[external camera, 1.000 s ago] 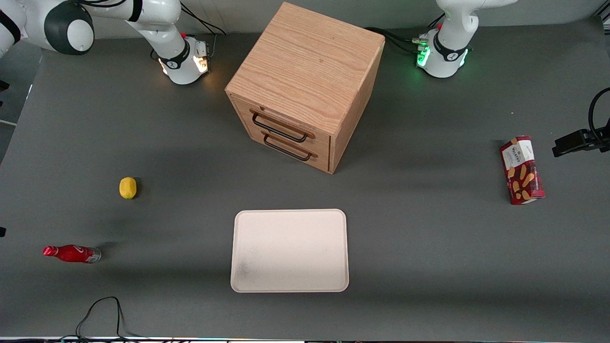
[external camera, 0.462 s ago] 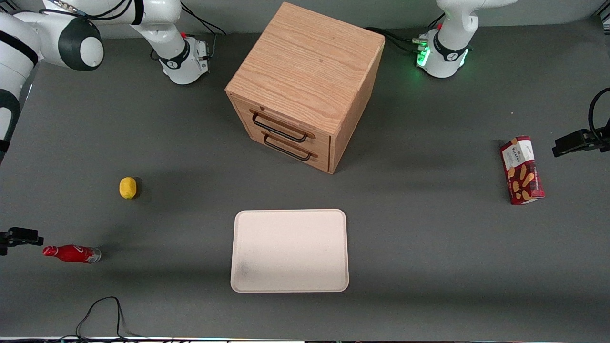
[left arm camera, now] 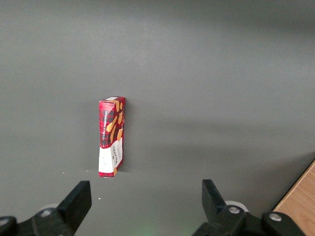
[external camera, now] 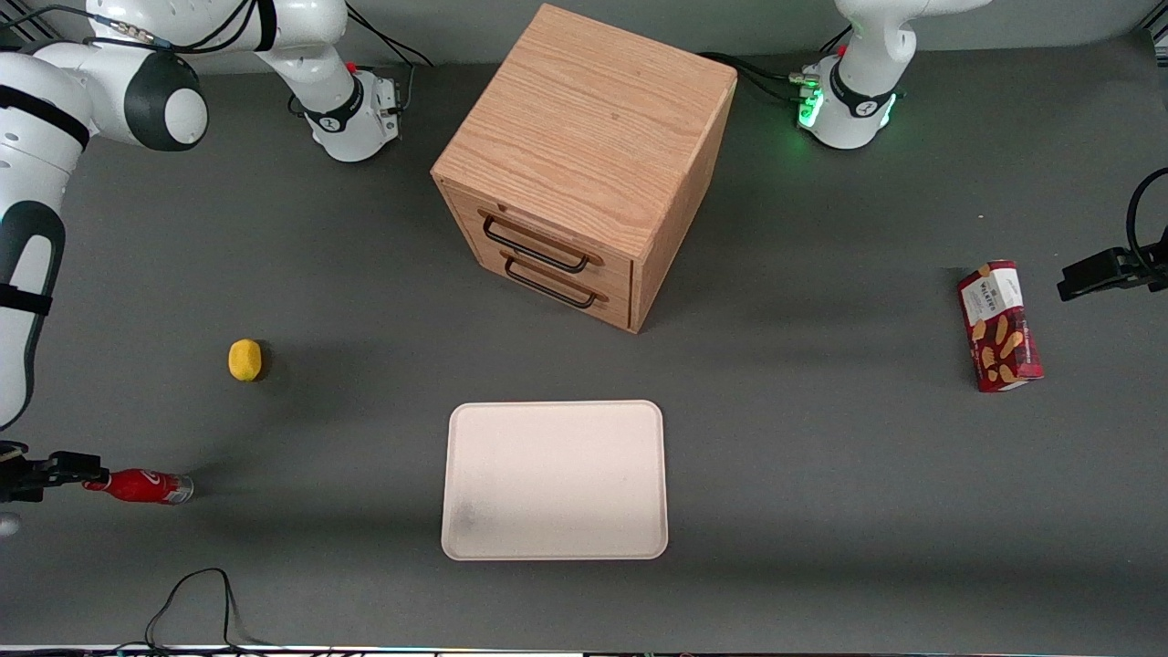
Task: Place coke bottle on tray
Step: 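Close the right gripper on the bottle's neck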
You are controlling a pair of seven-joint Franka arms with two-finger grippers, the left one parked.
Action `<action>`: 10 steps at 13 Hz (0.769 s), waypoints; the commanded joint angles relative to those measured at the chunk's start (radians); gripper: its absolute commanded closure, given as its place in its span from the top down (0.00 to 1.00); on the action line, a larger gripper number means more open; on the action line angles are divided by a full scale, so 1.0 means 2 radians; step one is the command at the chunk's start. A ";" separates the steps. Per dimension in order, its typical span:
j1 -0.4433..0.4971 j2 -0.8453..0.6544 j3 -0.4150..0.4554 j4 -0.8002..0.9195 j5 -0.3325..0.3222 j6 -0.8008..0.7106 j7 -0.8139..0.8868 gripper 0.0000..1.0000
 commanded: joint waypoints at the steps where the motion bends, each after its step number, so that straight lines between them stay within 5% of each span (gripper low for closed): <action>1: 0.006 0.014 0.000 0.004 -0.007 0.007 -0.007 1.00; 10: 0.007 0.021 -0.002 -0.011 -0.021 0.021 -0.025 1.00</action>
